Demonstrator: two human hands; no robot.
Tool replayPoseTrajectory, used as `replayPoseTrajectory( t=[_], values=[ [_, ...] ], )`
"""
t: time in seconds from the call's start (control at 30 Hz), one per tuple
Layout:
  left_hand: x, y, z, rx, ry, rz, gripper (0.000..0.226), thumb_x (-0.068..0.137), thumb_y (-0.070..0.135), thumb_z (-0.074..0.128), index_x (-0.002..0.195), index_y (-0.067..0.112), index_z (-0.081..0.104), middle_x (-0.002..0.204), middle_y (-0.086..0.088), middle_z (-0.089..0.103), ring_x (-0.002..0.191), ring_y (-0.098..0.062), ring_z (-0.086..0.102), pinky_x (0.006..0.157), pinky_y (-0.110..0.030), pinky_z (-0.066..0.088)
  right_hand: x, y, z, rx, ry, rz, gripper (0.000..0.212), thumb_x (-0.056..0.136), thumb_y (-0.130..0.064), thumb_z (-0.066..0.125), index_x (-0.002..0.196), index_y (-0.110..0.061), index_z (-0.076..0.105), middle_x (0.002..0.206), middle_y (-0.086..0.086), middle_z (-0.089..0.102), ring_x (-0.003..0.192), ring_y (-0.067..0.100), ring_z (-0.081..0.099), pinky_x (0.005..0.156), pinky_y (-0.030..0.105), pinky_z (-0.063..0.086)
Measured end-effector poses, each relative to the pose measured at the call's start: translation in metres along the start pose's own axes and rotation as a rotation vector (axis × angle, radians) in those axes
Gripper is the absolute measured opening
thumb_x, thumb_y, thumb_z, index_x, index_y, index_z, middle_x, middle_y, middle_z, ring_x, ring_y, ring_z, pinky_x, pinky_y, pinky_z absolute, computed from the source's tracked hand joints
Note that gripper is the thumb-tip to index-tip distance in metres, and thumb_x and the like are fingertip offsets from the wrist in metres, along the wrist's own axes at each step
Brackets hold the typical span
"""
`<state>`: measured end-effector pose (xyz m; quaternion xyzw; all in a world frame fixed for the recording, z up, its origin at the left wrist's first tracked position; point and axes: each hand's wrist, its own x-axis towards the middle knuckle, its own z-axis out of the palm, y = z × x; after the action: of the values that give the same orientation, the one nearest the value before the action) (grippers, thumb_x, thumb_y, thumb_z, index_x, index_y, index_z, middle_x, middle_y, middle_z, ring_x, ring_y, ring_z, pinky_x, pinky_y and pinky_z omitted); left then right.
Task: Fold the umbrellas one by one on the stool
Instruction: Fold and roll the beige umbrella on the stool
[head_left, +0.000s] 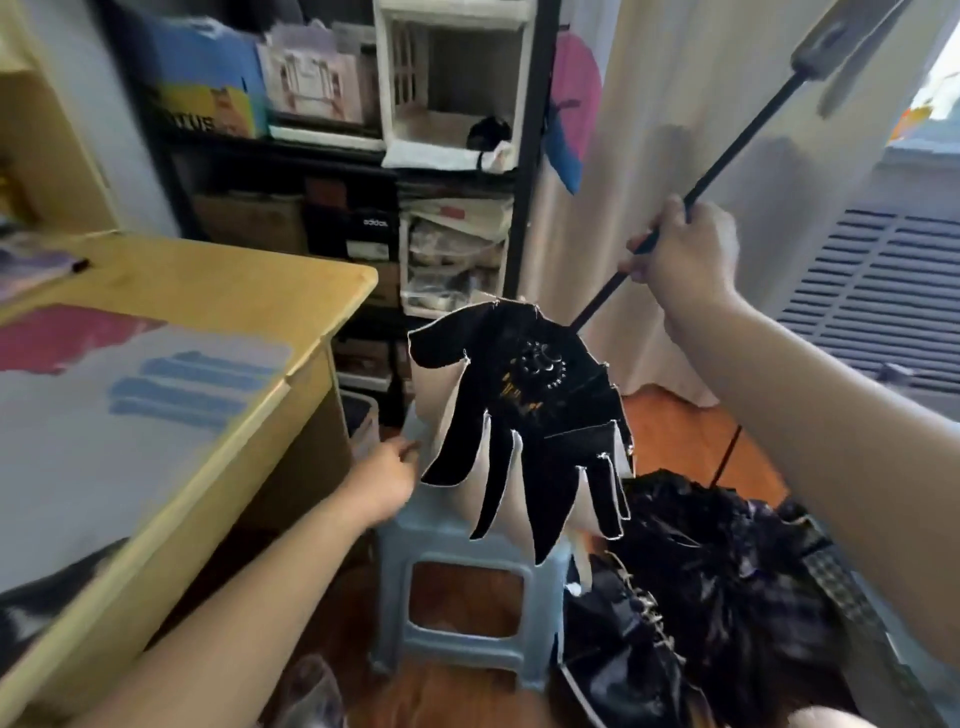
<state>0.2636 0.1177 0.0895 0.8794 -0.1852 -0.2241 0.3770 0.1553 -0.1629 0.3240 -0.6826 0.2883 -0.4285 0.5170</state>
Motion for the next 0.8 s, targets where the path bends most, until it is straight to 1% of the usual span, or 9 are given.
replayPoseTrajectory(
  t=[0.07, 0.13, 0.17, 0.23, 0.3, 0.43, 0.67, 0.73, 0.8],
  values=[
    [0.021, -0.038, 0.024, 0.038, -0.102, -0.016, 0.038, 0.100, 0.016, 0.055, 0.137, 0.018, 0.060, 0.126, -0.014, 0.065, 0.112, -0.035, 0.065, 0.098, -0.051, 0.052, 0.008, 0.015, 0.003, -0.043, 0.028, -0.020, 0.025, 0.106, -0.030, 0.038, 0.092, -0.016, 0.053, 0.082, 0.006, 0.070, 0.053, 0.015, 0.061, 0.051, 0.024, 0.047],
    [0.014, -0.047, 0.041, 0.156, -0.155, 0.018, 0.041, 0.099, 0.021, 0.052, 0.139, 0.016, 0.057, 0.149, -0.021, 0.045, 0.139, -0.043, 0.043, 0.115, -0.048, 0.038, 0.020, 0.023, -0.002, -0.080, 0.056, -0.015, 0.024, 0.105, -0.031, 0.037, 0.094, -0.017, 0.053, 0.082, 0.005, 0.072, 0.051, 0.014, 0.061, 0.053, 0.027, 0.048],
    [0.010, -0.051, 0.046, 0.284, -0.160, 0.049, 0.048, 0.101, 0.023, 0.049, 0.149, 0.019, 0.049, 0.162, -0.017, 0.027, 0.152, -0.042, 0.024, 0.123, -0.046, 0.026, 0.027, 0.027, -0.007, -0.096, 0.063, 0.002, 0.024, 0.105, -0.031, 0.037, 0.099, -0.015, 0.054, 0.082, 0.005, 0.072, 0.050, 0.014, 0.061, 0.054, 0.028, 0.049],
    [-0.004, -0.051, 0.052, 0.382, -0.118, 0.097, 0.058, 0.106, 0.021, 0.046, 0.160, 0.034, 0.030, 0.170, 0.002, 0.000, 0.158, -0.030, -0.008, 0.128, -0.042, 0.005, 0.041, 0.036, -0.021, -0.095, 0.075, 0.058, 0.024, 0.105, -0.028, 0.036, 0.107, -0.012, 0.054, 0.084, 0.008, 0.071, 0.047, 0.014, 0.060, 0.050, 0.027, 0.049],
    [-0.010, -0.052, 0.056, 0.364, -0.104, 0.126, 0.062, 0.106, 0.017, 0.045, 0.160, 0.039, 0.025, 0.170, 0.007, -0.007, 0.157, -0.024, -0.015, 0.125, -0.039, 0.000, 0.054, 0.047, -0.037, -0.079, 0.104, 0.133, 0.023, 0.106, -0.027, 0.035, 0.106, -0.012, 0.053, 0.086, 0.013, 0.070, 0.046, 0.016, 0.059, 0.047, 0.025, 0.048],
    [-0.019, -0.036, 0.066, 0.380, -0.155, 0.121, 0.069, 0.103, 0.011, 0.045, 0.160, 0.042, 0.021, 0.171, 0.008, -0.009, 0.156, -0.023, -0.017, 0.126, -0.043, -0.002, 0.067, 0.056, -0.067, -0.048, 0.155, 0.263, 0.026, 0.106, -0.027, 0.034, 0.107, -0.010, 0.053, 0.089, 0.017, 0.071, 0.047, 0.020, 0.063, 0.049, 0.027, 0.051],
    [-0.044, -0.007, 0.092, 0.449, -0.275, 0.138, 0.080, 0.096, 0.009, 0.048, 0.160, 0.045, 0.018, 0.170, 0.014, -0.011, 0.155, -0.020, -0.020, 0.126, -0.042, -0.001, 0.055, 0.027, -0.084, -0.138, 0.116, 0.150, 0.028, 0.107, -0.028, 0.033, 0.121, -0.010, 0.049, 0.083, 0.013, 0.070, 0.053, 0.022, 0.067, 0.053, 0.031, 0.052],
    [-0.043, 0.006, 0.082, 0.461, -0.339, 0.107, 0.072, 0.097, 0.012, 0.048, 0.158, 0.044, 0.028, 0.171, 0.008, 0.002, 0.158, -0.022, -0.001, 0.126, -0.038, 0.011, 0.048, 0.018, -0.080, -0.155, 0.077, 0.128, 0.025, 0.107, -0.029, 0.033, 0.117, -0.013, 0.051, 0.086, 0.013, 0.071, 0.055, 0.023, 0.068, 0.055, 0.033, 0.054],
    [-0.037, 0.033, 0.063, 0.352, -0.256, 0.088, 0.053, 0.101, 0.016, 0.055, 0.149, 0.037, 0.047, 0.161, -0.002, 0.038, 0.141, -0.022, 0.044, 0.111, -0.032, 0.041, 0.042, 0.009, -0.076, -0.158, 0.046, 0.137, 0.023, 0.108, -0.031, 0.034, 0.113, -0.016, 0.050, 0.089, 0.012, 0.072, 0.056, 0.023, 0.068, 0.062, 0.036, 0.060]
  ],
)
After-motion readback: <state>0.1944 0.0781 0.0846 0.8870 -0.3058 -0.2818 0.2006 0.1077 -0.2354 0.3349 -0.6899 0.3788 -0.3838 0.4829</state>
